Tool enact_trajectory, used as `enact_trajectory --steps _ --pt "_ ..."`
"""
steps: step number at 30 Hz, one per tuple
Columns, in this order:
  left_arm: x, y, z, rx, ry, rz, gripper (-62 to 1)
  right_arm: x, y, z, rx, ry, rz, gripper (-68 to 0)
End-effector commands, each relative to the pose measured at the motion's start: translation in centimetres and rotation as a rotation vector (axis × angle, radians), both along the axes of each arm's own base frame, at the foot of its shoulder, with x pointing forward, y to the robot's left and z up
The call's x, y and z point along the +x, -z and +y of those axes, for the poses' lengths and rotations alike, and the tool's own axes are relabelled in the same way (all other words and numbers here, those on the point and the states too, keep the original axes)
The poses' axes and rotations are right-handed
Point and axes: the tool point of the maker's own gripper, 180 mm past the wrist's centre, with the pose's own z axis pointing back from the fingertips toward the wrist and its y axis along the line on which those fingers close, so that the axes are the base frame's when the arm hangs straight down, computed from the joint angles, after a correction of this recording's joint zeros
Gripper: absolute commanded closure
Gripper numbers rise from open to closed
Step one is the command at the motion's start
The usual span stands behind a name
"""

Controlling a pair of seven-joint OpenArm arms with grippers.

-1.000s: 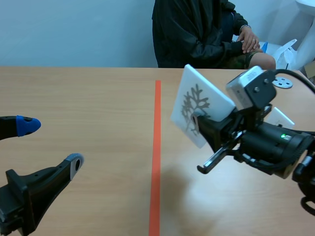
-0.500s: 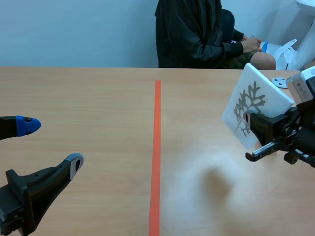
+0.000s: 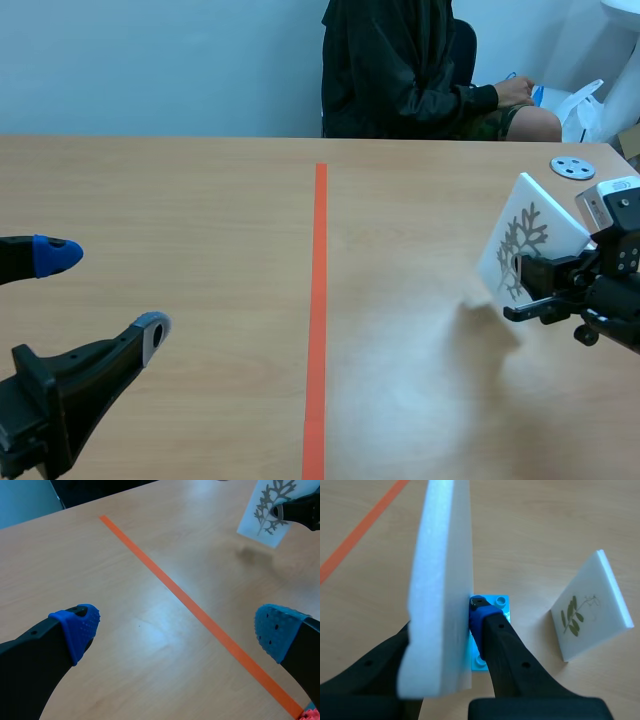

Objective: Sort the leaf by its shape. The table is split by an orange tape line. A compound leaf with several leaflets goes to the left side, a simple leaf with one blade goes to the right side. Return to the home posture when a red brick is placed on the table.

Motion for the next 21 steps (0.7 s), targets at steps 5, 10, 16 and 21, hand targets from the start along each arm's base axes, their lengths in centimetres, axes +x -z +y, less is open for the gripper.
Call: enact_trajectory --steps 5,10,16,21 --pt "0.2 -0.9 -0.4 -0.021 0.008 -0.029 -62.3 2.2 -1.0 -2.3 -0.01 0.072 -0.046 -1.1" --pt "0.2 -0.9 -0.4 -0.021 0.008 -0.029 -62.3 2.7 -0.6 -4.0 -0.03 0.13 -0.037 -1.1" --pt "0.2 -0.9 -0.4 -0.021 0.008 -0.029 -62.3 2.8 -0.9 -5.6 -0.075 0.156 -0.041 -1.1" --pt "0.2 -0.9 -0.4 -0.021 0.008 -0.029 -62.3 2.7 -0.7 -5.8 -0.079 0.157 -0.035 -1.1"
